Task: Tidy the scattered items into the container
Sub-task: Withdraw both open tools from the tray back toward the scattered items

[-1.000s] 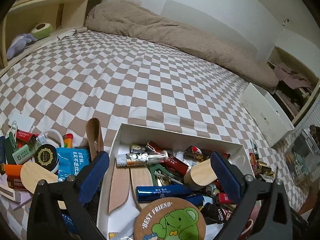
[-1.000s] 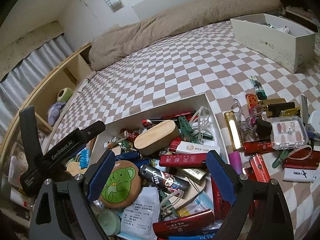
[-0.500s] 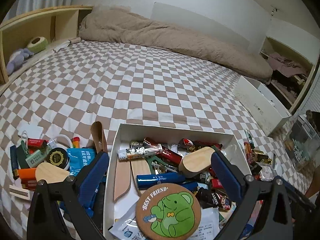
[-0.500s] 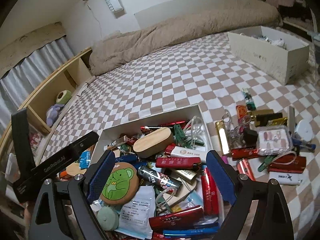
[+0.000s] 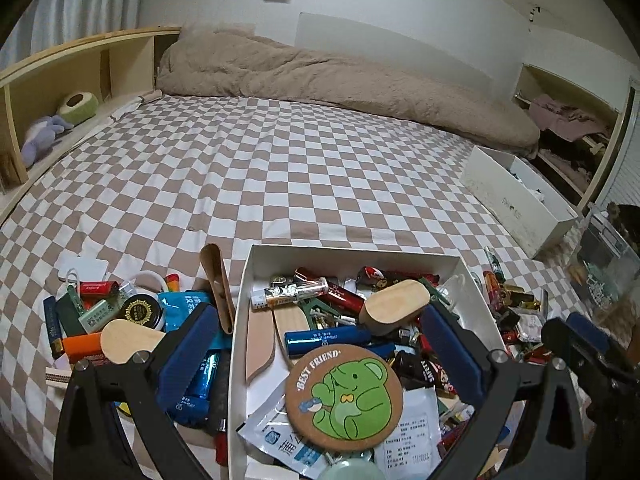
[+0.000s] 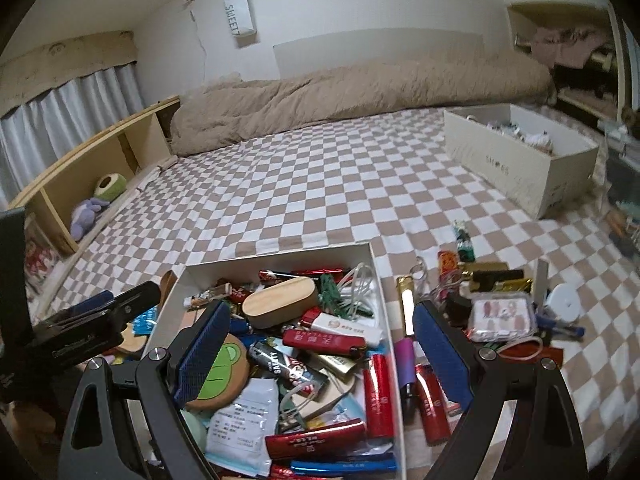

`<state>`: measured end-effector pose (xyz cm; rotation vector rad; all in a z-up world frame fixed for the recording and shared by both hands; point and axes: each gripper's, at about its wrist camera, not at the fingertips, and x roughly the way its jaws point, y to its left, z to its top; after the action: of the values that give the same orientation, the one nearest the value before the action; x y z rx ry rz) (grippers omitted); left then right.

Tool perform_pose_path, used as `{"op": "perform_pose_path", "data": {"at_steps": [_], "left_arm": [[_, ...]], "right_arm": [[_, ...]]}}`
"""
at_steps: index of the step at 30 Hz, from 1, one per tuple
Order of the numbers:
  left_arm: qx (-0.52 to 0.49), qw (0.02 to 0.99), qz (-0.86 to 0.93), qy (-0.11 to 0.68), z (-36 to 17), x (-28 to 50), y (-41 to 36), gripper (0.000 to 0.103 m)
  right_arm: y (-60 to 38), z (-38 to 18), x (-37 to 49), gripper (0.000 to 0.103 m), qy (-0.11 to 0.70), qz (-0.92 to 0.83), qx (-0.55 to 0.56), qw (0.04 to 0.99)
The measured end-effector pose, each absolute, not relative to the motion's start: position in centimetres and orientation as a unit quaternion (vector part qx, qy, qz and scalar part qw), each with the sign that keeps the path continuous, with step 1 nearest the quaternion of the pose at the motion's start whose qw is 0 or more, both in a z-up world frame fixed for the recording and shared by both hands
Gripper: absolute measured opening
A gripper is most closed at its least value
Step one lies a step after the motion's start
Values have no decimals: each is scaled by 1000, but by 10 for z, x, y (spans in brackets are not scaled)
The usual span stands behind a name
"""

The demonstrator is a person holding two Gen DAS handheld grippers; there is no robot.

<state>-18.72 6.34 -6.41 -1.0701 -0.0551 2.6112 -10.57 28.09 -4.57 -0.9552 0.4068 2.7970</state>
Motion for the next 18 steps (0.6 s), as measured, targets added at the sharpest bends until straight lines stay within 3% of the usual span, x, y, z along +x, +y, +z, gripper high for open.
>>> {"op": "perform_pose_path", "data": {"at_steps": [4, 7, 18], "left_arm": [[-374, 160, 913, -12, -64, -182, 62, 103], [-372, 158, 915, -7, -63, -178, 61, 103], [-368, 163, 915, -2, -60, -169, 60, 103]], "right_arm": [[280, -44, -105, 93, 124, 936, -317, 87], [281, -44, -104, 103, 123, 936, -315, 94], [279, -42, -103, 103, 96, 939, -309, 115]]}}
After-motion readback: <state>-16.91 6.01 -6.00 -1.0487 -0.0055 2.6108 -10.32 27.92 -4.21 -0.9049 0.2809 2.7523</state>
